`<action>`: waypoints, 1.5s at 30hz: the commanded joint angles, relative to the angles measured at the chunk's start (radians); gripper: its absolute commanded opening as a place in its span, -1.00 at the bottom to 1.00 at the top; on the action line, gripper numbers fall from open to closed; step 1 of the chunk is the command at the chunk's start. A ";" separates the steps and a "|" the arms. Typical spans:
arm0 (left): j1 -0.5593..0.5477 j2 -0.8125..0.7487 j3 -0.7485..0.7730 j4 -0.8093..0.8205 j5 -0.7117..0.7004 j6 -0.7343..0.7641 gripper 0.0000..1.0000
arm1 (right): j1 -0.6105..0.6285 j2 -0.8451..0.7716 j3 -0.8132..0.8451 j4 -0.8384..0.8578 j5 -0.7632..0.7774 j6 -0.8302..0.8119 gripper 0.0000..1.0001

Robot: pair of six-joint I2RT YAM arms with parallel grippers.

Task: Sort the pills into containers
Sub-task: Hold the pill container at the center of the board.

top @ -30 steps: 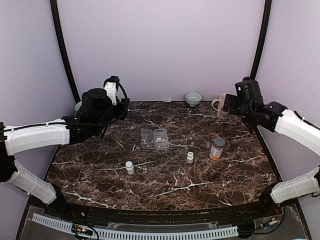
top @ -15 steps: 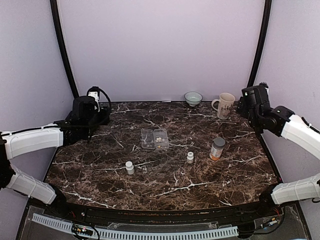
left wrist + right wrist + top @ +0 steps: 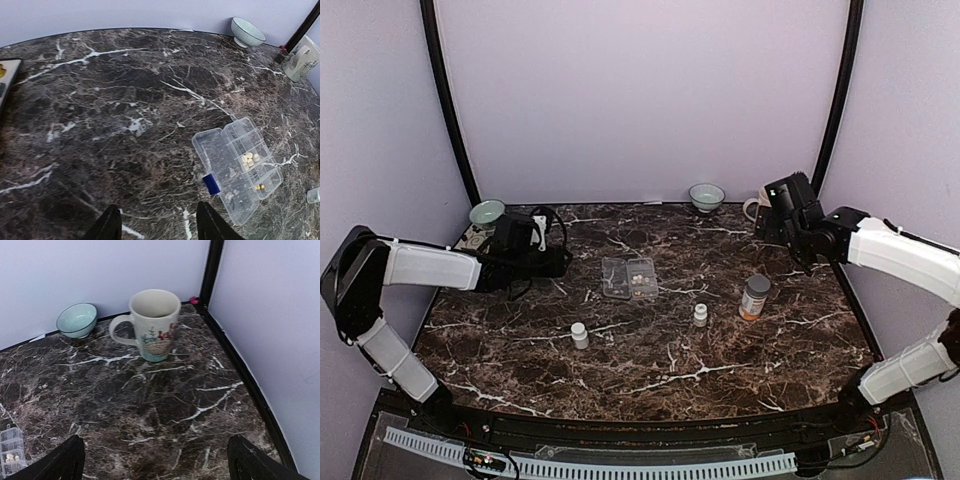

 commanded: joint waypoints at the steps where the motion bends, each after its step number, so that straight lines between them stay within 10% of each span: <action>1: 0.008 0.088 0.084 0.057 0.219 -0.045 0.06 | 0.055 0.137 0.141 0.049 -0.065 -0.027 1.00; 19: 0.059 0.259 0.228 0.022 0.346 -0.121 0.01 | 0.127 0.682 0.577 -0.035 -0.518 -0.074 -0.08; 45: 0.075 0.370 0.351 -0.133 0.530 -0.191 -0.51 | 0.163 0.921 0.759 -0.188 -0.651 -0.066 -0.45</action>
